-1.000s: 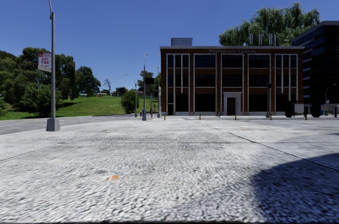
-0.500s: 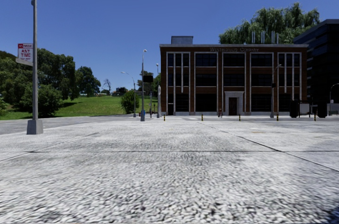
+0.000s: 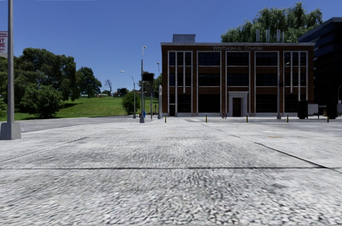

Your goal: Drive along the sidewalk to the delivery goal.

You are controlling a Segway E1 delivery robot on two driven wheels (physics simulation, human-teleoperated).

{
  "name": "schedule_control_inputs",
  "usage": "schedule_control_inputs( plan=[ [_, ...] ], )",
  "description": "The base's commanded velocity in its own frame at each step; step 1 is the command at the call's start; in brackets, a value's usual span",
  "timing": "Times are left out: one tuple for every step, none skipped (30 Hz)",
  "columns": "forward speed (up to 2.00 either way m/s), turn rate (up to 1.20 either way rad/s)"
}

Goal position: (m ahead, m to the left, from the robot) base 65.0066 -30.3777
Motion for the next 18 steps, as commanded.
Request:
schedule_control_inputs(
  plan=[
    [2.00, 0.00],
    [2.00, 0.00],
    [2.00, 0.00],
    [2.00, 0.00],
    [2.00, 0.00],
    [2.00, 0.00],
    [2.00, 0.00],
    [2.00, 0.00],
    [2.00, 0.00],
    [2.00, 0.00],
    [2.00, 0.00],
    [2.00, 0.00],
    [2.00, 0.00],
    [2.00, 0.00],
    [2.00, 0.00],
    [2.00, 0.00],
    [2.00, 0.00],
    [2.00, 0.00]
  ],
)
